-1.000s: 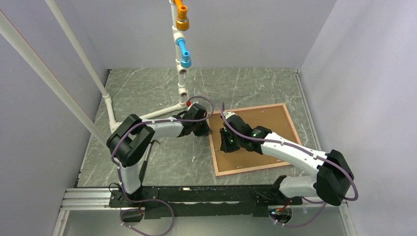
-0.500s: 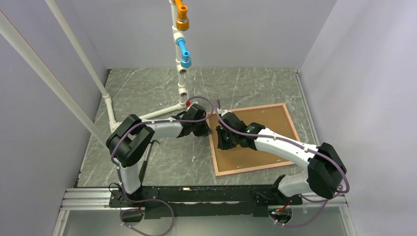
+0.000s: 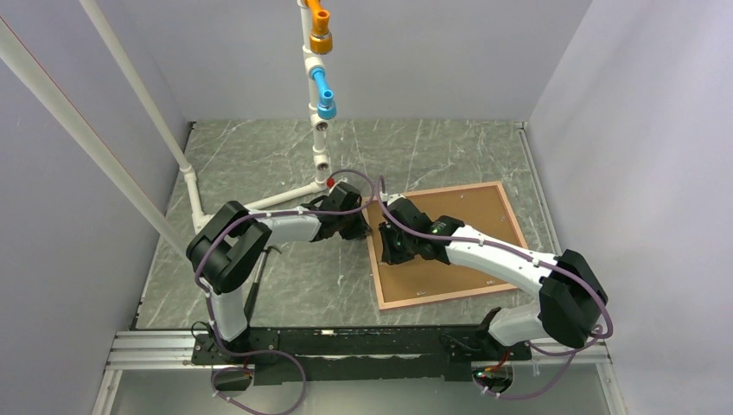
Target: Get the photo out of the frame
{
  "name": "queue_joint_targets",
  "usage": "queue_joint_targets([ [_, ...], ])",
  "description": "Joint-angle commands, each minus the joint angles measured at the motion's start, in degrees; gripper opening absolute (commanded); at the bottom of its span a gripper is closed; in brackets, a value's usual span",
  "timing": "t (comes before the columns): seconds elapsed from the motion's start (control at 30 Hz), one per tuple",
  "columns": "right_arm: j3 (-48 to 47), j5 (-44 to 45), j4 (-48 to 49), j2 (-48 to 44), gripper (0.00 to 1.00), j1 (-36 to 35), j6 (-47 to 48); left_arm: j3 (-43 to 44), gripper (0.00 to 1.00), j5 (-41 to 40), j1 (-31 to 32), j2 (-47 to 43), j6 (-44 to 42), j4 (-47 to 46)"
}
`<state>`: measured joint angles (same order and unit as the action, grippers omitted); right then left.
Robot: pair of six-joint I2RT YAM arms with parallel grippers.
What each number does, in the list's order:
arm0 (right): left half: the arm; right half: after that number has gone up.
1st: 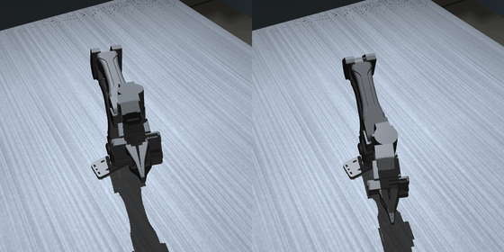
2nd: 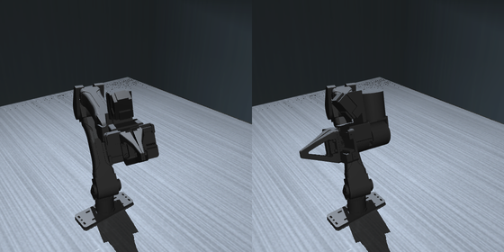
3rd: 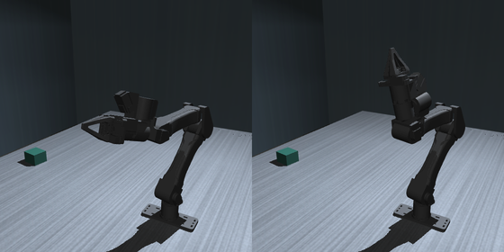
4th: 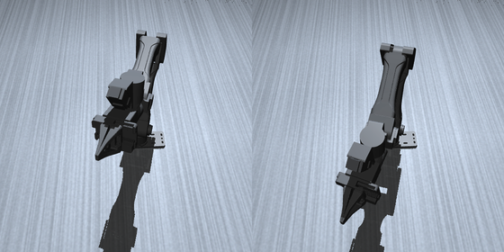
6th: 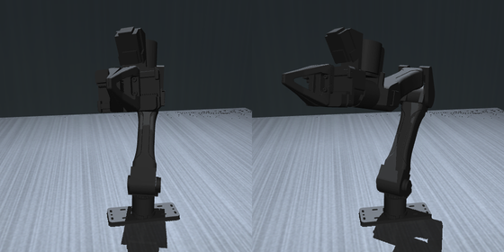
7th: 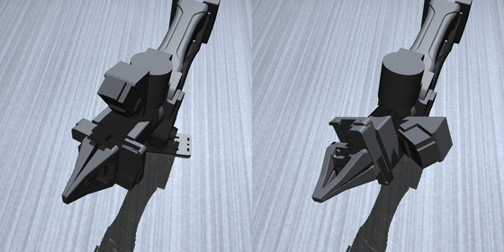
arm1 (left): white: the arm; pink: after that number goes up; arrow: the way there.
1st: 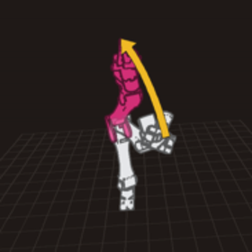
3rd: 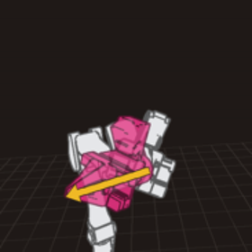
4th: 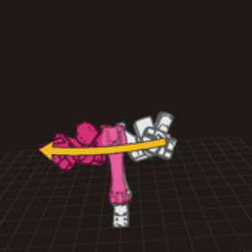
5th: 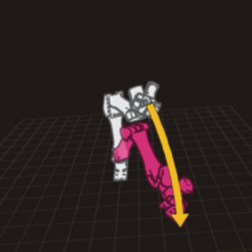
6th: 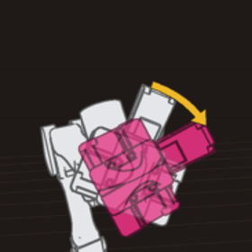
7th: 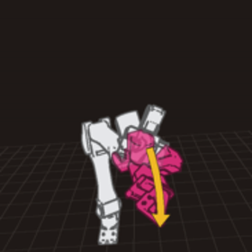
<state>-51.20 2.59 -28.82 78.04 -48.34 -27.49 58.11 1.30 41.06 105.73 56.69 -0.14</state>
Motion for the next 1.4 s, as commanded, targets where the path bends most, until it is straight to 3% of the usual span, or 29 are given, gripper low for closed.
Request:
queue_joint_targets([
  [0.0,-1.94,0.39,-3.82,1.50,0.00,-0.28,1.20,-2.91,0.00,-0.50,-0.21,4.01,-1.40,5.15],
  [0.3,-3.71,0.90,-8.44,-1.03,0.00,-0.89,1.47,-2.93,0.00,-0.25,-0.25,4.04,-1.59,5.10],
  [0.57,-6.35,4.35,-7.04,-2.40,0.00,-0.80,1.35,-3.09,0.00,0.11,-0.27,4.60,-1.27,4.63],
  [0.83,-10.18,6.64,-5.42,3.75,0.00,-0.71,3.27,-3.82,0.00,0.01,-0.24,4.03,-1.10,4.42],
  [1.37,-7.93,1.03,-5.48,5.16,0.00,-0.95,2.70,-4.09,0.00,0.66,-0.28,4.85,-0.93,3.30],
])
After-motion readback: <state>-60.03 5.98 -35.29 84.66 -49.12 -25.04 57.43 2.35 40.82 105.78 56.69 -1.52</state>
